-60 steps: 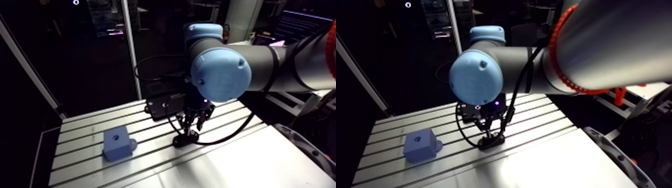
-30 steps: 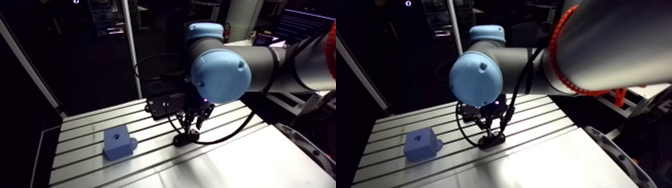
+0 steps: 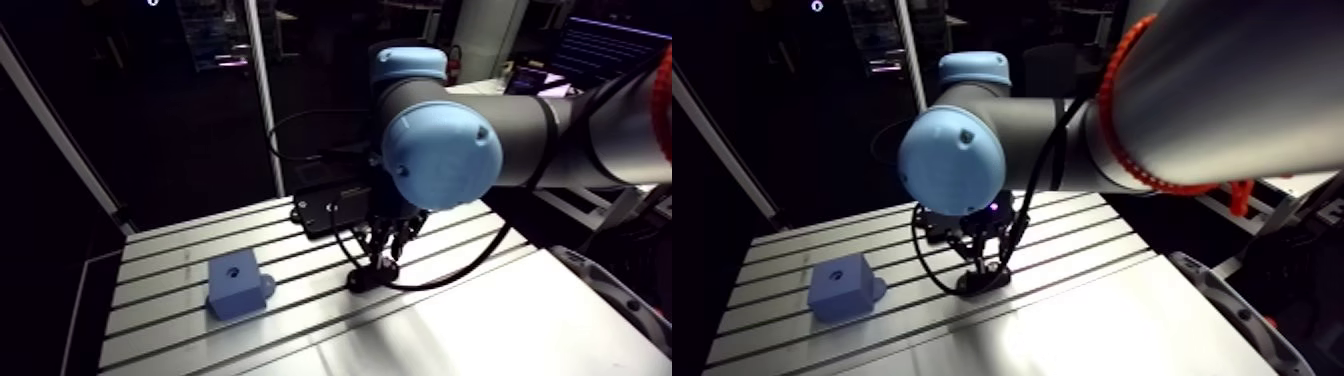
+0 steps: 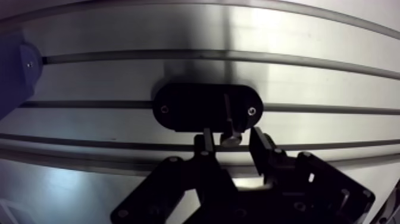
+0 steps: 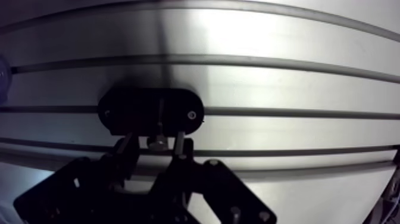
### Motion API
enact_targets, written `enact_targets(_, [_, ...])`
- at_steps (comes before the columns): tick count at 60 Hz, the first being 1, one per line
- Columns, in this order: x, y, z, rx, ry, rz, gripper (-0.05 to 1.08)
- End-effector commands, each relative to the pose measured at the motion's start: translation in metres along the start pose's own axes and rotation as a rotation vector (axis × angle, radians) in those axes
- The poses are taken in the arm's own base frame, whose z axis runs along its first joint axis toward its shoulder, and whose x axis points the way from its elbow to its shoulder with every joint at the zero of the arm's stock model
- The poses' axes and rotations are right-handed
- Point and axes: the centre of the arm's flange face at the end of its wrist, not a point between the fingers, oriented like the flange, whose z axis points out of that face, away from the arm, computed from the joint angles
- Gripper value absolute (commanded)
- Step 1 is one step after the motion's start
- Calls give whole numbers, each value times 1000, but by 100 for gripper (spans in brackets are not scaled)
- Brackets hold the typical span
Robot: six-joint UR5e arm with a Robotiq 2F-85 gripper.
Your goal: Pick up the M10 bolt and insert it into the hex recess until seated.
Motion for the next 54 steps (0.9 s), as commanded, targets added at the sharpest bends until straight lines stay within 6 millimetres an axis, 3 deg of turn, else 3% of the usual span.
enact_targets(1, [0,0,0,2,0,0,56])
enact_targets(54, [-2,-1,3,4,-4,0,62])
